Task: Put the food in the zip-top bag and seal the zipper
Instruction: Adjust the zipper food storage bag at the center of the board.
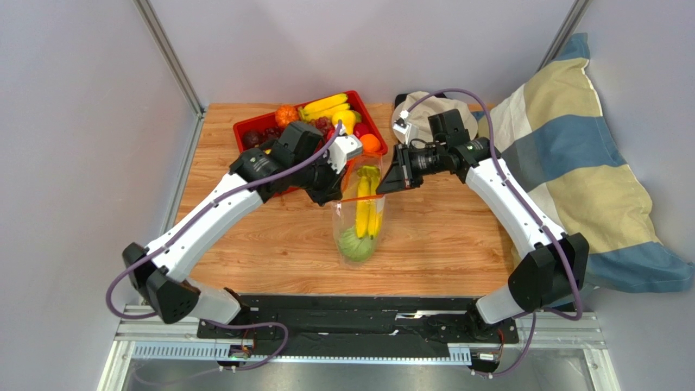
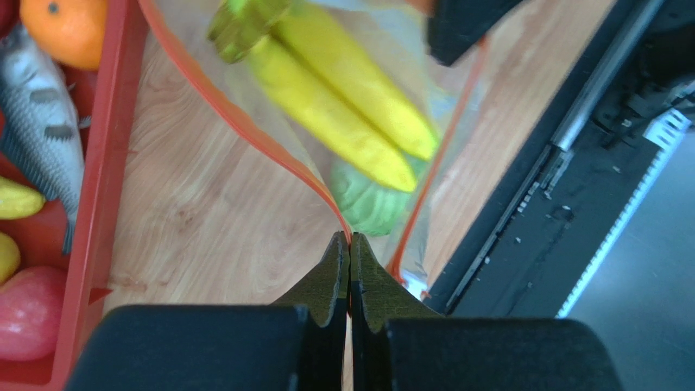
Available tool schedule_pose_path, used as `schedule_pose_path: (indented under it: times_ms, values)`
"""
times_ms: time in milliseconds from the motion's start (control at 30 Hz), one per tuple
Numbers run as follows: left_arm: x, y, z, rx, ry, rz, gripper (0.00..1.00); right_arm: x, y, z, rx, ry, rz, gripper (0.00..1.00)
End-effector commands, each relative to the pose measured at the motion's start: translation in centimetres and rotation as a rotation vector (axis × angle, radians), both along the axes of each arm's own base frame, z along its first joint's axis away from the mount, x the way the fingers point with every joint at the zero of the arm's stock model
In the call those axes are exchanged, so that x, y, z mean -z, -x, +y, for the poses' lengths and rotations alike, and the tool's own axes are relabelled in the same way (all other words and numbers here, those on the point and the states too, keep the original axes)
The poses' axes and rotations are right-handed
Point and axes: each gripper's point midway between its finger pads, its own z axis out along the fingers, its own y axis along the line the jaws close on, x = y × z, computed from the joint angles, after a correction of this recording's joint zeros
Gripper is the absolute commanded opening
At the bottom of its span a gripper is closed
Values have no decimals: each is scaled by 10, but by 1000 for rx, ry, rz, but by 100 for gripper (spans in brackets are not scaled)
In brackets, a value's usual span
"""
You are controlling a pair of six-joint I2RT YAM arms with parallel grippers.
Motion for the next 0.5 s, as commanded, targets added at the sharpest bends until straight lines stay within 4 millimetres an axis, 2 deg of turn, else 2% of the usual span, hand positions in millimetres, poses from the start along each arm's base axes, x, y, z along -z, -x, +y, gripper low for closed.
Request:
schedule_pose_path:
  times_ms: [0,33,67,100,167,233,267,300,333,367,400,467]
  values:
    - [-21,25,6,162,69,-93,0,-6,18,-10,-68,31,-153,0]
    - [-23,32,5,191,96,-90,7,-8,21,-10,-85,30,-190,0]
    - [-35,39,9,191,129,-135,35,-10,22,-9,-95,26,-212,0]
    - [-36,36,10,177,153,-171,54,-12,26,-7,-119,25,-242,0]
    - [-51,24,22,90,187,-270,88,-16,27,-8,-155,29,-316,0]
    - [-60,3,26,49,201,-327,89,-20,28,-7,-179,31,-361,0]
    - [-50,-15,25,8,162,-305,88,-20,28,-7,-198,38,-391,0]
    - [-65,-31,28,-42,163,-320,86,-21,29,-6,-209,39,-405,0]
    - [-63,-42,28,-82,159,-285,85,-23,29,-6,-219,40,-426,0]
    - [-46,-58,24,-102,128,-224,84,-22,29,-6,-235,49,-448,0]
    - [-56,-68,27,-116,146,-215,84,-21,30,-5,-248,56,-458,0]
    - [-49,-78,17,-87,161,-172,85,-22,32,-5,-263,62,-466,0]
